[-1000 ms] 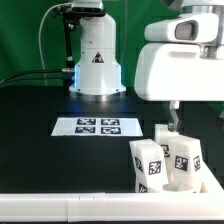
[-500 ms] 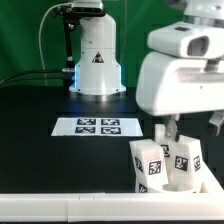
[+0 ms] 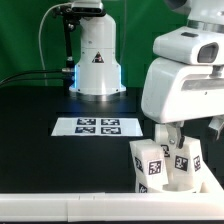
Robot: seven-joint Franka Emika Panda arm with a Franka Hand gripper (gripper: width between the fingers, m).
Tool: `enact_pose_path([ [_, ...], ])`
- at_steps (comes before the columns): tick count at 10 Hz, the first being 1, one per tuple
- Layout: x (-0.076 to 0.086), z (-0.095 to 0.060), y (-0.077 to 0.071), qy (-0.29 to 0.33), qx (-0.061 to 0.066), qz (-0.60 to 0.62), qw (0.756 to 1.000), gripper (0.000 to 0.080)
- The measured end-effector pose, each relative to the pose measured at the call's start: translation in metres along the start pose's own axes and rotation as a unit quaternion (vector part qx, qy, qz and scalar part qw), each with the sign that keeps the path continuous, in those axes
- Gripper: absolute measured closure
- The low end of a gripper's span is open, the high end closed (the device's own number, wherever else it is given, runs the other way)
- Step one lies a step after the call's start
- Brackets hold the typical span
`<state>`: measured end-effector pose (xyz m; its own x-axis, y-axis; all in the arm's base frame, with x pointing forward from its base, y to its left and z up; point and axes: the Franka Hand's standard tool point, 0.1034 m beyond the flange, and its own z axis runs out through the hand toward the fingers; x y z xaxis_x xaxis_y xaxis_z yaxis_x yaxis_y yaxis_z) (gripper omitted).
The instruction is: Assemble stool
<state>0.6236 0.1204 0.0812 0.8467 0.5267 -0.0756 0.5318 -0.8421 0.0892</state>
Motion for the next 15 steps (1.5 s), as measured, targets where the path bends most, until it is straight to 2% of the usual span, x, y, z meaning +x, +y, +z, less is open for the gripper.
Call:
enact_pose_path([
  [2, 0.001, 0.012, -0.003, -0.001, -0.001, 0.013, 1.000, 0.0150],
  [3, 0.001, 0.012, -0.002, 0.000, -0.001, 0.025, 1.000, 0.0150],
  [4, 0.001, 0.012, -0.001, -0.001, -0.001, 0.027, 1.000, 0.0278],
  [5, 0.000, 0.012, 0.000, -0.001, -0.001, 0.058, 0.998, 0.0278],
  [6, 0.000, 0.012, 0.000, -0.001, -0.001, 0.099, 0.995, 0.0429],
  [7, 0.000, 0.012, 0.000, -0.001, -0.001, 0.121, 0.993, 0.0465],
  [9, 0.001, 0.012, 0.000, 0.003, -0.001, 0.229, 0.973, 0.0465],
  [11, 0.005, 0.011, -0.002, 0.016, -0.001, 0.411, 0.911, 0.0465],
  [12, 0.006, 0.011, -0.003, 0.015, 0.010, 0.498, 0.867, 0.0465],
  [13, 0.008, 0.008, 0.001, 0.012, 0.044, 0.579, 0.814, 0.0465],
  [14, 0.007, 0.008, 0.012, 0.010, 0.058, 0.623, 0.780, 0.0465],
  [15, 0.006, 0.010, 0.009, 0.007, 0.053, 0.644, 0.763, 0.0465],
])
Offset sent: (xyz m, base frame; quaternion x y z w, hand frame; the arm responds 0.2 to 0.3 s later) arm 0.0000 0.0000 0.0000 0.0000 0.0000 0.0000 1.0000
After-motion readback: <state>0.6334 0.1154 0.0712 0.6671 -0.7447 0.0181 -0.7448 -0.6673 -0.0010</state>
